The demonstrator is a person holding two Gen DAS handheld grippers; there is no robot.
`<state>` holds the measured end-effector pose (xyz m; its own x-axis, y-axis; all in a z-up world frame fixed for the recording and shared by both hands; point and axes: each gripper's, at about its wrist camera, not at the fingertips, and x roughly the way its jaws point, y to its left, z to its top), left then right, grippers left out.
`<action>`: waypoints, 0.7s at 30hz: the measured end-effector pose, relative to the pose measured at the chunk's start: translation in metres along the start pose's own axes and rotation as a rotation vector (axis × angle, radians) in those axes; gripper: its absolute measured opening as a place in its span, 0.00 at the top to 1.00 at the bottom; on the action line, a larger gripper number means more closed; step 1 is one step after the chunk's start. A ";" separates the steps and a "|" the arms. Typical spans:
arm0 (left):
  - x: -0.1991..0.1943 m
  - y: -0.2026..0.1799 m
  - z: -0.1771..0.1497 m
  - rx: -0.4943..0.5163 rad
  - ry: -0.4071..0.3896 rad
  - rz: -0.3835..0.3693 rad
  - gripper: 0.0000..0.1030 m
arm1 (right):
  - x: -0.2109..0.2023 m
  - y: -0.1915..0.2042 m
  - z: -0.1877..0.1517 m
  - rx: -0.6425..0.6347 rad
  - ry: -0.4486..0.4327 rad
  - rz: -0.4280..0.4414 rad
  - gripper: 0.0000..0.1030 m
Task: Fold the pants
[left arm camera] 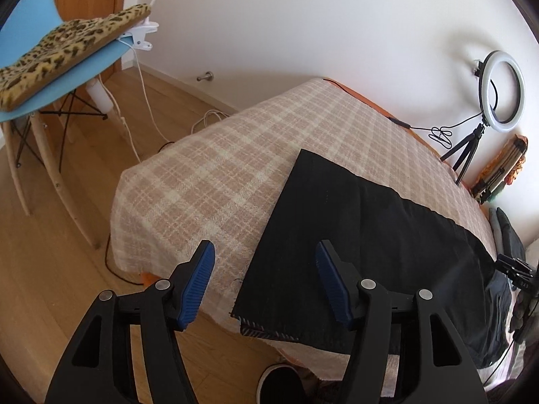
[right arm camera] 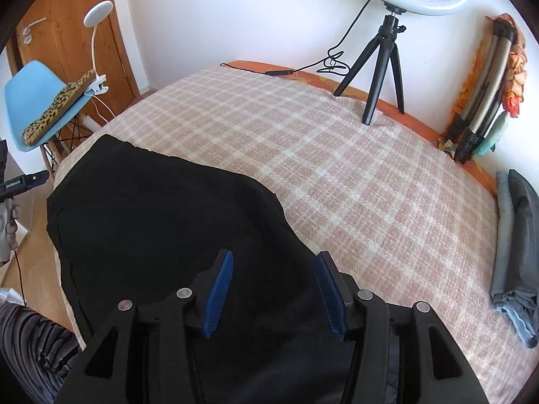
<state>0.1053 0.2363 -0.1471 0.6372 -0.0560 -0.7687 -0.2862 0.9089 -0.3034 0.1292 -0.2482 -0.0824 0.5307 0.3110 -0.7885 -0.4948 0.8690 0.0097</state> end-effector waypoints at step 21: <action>0.018 0.017 -0.050 -0.333 0.084 -0.199 0.39 | -0.117 -0.113 -0.214 0.817 -0.003 -0.061 0.36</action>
<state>0.0759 0.2300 -0.1938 0.6466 -0.2635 -0.7159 -0.3887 0.6937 -0.6064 -0.0241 -0.4649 -0.1226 0.5429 0.2545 -0.8003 0.1915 0.8903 0.4131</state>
